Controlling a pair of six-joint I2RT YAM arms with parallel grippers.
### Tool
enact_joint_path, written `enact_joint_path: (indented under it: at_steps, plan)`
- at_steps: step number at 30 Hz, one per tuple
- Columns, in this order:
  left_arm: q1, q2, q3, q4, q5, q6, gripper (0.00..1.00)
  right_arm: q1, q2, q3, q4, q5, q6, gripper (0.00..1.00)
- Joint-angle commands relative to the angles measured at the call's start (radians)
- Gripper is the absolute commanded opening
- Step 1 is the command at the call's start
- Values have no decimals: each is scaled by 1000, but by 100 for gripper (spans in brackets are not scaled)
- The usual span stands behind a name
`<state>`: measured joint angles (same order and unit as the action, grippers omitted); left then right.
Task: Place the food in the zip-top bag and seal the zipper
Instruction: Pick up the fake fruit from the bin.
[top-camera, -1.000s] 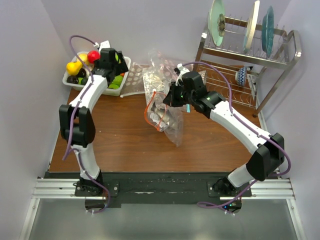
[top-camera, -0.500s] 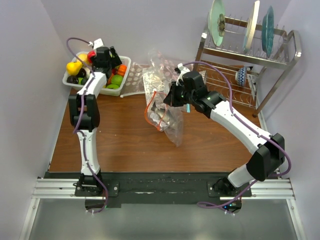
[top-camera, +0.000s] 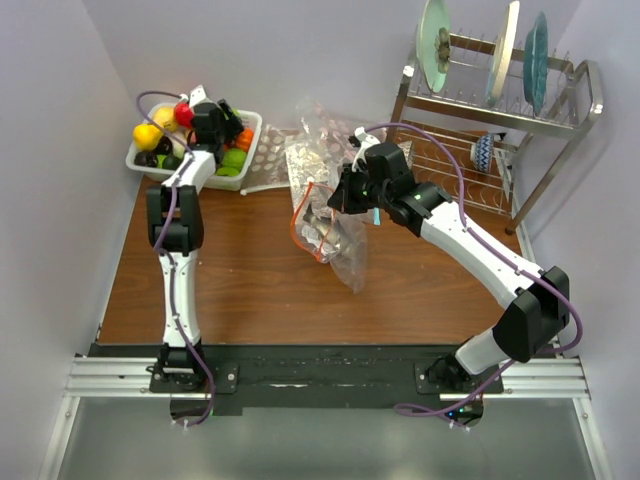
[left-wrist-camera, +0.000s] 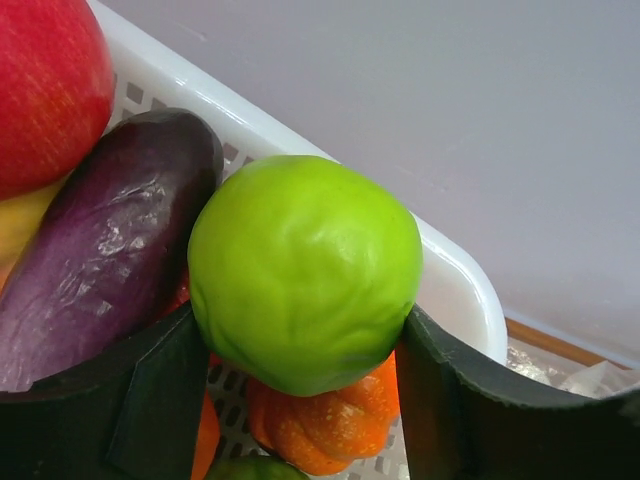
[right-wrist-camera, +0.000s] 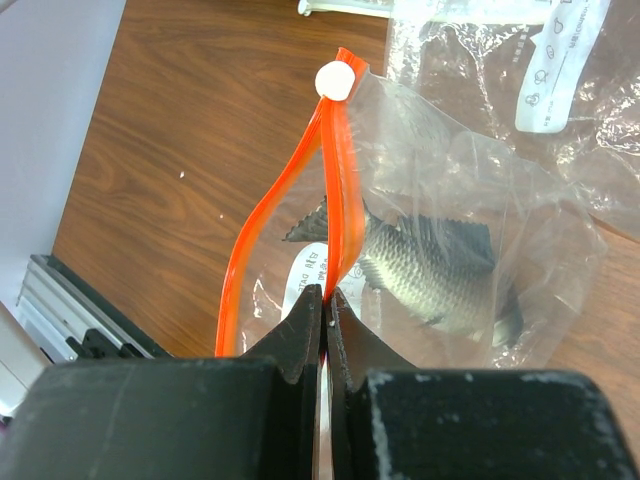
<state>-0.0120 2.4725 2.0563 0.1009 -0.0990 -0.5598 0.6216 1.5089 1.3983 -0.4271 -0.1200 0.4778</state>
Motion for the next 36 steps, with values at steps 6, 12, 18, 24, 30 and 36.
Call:
enact_joint_path:
  at_steps: [6, 12, 18, 24, 30, 36]
  plan:
    - [12, -125, -99, 163, 65, -20, 42, -2, -33, 13, 25, -6, -8, 0]
    - [12, -311, -249, 189, 140, -18, 40, -3, -24, 19, 28, -15, -5, 0]
    - [12, -522, -398, 138, 243, -63, 40, -2, -7, 25, 33, -17, -7, 0]
    - [12, -746, -641, 171, 386, -187, 39, -2, 23, 62, 30, -33, -7, 0]
    - [-58, -986, -870, 168, 424, -215, 41, -5, 39, 77, 19, -40, -11, 0]
    - [-210, -1159, -1018, 106, 401, -200, 42, -8, 53, 76, 34, -76, 4, 0]
